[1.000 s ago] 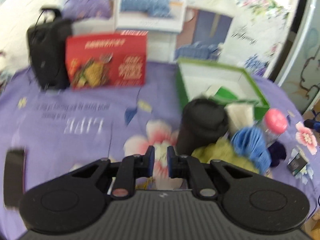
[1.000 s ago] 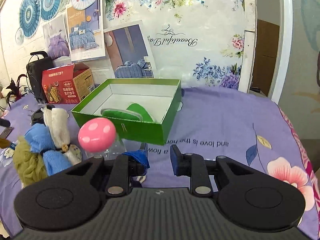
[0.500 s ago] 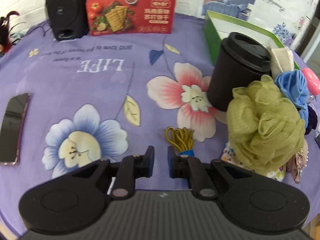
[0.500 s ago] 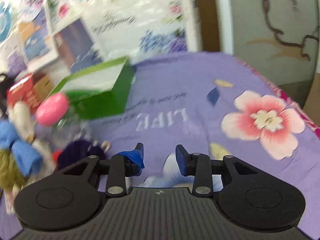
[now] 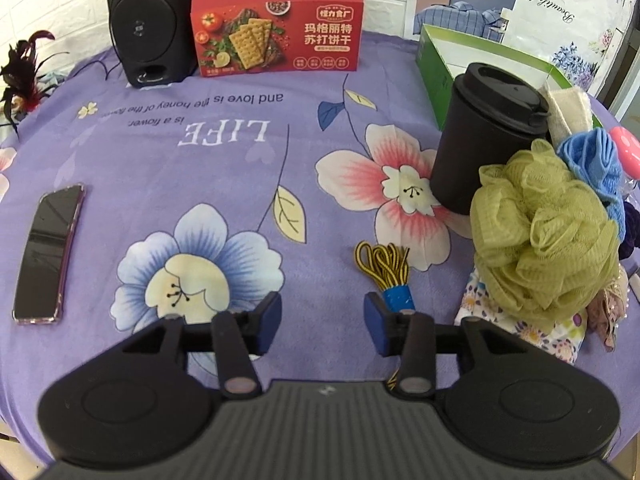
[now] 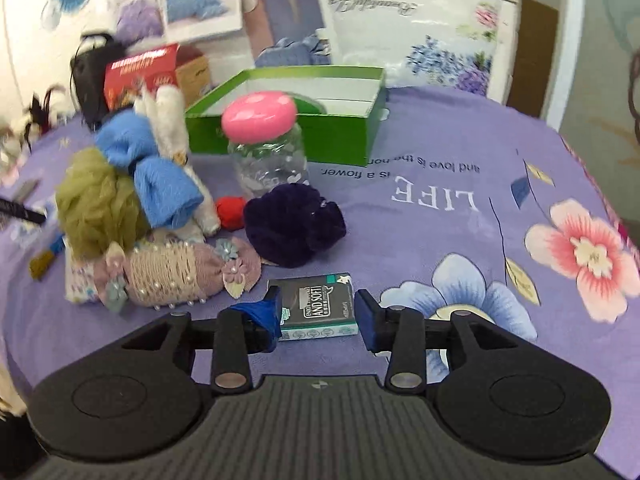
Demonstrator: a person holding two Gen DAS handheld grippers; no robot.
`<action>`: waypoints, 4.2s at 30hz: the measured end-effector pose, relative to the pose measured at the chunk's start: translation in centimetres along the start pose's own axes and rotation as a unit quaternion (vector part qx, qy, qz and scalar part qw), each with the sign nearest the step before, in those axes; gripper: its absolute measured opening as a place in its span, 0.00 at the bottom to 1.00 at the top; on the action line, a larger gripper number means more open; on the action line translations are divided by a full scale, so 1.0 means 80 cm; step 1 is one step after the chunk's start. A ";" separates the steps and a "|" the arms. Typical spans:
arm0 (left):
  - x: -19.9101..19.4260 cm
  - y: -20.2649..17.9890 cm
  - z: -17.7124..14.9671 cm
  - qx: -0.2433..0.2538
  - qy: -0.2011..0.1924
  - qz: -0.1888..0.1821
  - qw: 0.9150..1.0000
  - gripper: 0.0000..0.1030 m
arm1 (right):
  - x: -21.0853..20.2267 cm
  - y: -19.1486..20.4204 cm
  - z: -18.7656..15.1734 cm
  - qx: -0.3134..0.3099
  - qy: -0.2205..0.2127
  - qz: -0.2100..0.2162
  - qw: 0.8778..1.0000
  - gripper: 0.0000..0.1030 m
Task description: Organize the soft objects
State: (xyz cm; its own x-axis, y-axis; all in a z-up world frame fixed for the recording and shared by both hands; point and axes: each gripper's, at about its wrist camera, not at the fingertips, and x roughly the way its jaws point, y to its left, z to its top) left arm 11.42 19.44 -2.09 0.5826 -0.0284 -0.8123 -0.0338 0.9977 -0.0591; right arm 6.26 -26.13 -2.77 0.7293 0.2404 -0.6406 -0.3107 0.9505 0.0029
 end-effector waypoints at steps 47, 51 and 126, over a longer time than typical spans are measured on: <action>0.026 -0.049 -0.005 0.110 0.069 -0.064 0.989 0.66 | 0.117 -0.034 0.060 -0.377 0.168 0.310 0.856 0.54; 0.036 -0.063 -0.021 0.141 0.095 -0.053 0.984 0.66 | 0.122 -0.031 0.061 -0.348 0.186 0.292 0.871 0.57; -0.058 -0.174 0.122 0.167 -0.120 -0.129 0.970 0.64 | -0.004 0.004 0.135 0.052 -0.144 0.136 0.979 0.60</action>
State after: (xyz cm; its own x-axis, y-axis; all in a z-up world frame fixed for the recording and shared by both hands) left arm 17.14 6.26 8.18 0.7099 -0.3052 -0.6348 0.3808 0.9245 -0.0186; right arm 12.49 -23.81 5.73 0.7739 0.5192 -0.3627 -0.4650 0.8546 0.2310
